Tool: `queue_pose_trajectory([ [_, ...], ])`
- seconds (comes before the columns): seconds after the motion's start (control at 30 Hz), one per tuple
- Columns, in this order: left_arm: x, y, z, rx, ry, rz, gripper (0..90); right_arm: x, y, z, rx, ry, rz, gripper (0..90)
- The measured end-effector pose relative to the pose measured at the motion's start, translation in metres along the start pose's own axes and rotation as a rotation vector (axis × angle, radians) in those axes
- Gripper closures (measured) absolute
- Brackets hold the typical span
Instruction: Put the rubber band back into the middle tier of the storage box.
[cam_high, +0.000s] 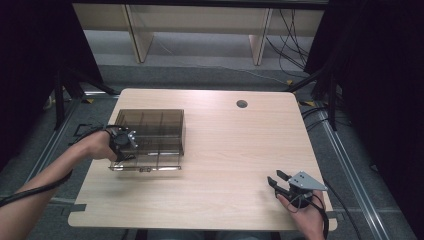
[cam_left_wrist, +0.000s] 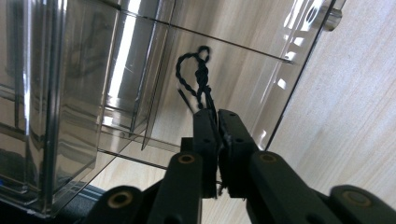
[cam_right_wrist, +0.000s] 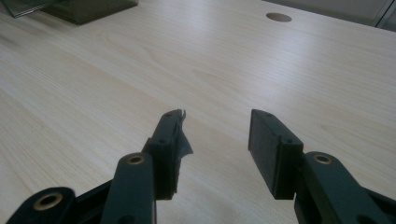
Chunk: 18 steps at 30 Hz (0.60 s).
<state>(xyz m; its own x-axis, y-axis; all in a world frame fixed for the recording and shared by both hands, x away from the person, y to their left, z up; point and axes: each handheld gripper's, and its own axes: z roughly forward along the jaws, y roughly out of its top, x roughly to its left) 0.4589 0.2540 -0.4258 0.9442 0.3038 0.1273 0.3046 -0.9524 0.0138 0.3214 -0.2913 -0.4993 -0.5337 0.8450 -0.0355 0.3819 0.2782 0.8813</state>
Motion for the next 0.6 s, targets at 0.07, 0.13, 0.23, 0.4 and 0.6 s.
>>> queue_pose_trajectory([
  [0.07,-0.001,0.0,-0.001,-0.009,-0.003,-0.006,82.2,0.0,0.0,0.0,-0.003,0.003,-0.006,55.7],
  [0.13,-0.001,0.0,-0.004,-0.026,0.005,-0.001,79.4,0.0,0.0,0.001,-0.005,0.012,0.001,55.7],
  [0.23,-0.001,-0.001,-0.01,-0.051,0.02,-0.001,75.9,0.0,0.0,0.0,-0.001,0.003,0.0,55.7],
  [0.4,-0.006,-0.006,-0.018,-0.081,0.023,-0.026,69.1,0.0,0.0,0.0,-0.002,0.008,0.0,55.6],
  [0.6,-0.015,-0.01,-0.022,-0.095,0.008,-0.037,63.8,0.0,0.0,0.0,0.002,0.0,-0.002,55.6],
])
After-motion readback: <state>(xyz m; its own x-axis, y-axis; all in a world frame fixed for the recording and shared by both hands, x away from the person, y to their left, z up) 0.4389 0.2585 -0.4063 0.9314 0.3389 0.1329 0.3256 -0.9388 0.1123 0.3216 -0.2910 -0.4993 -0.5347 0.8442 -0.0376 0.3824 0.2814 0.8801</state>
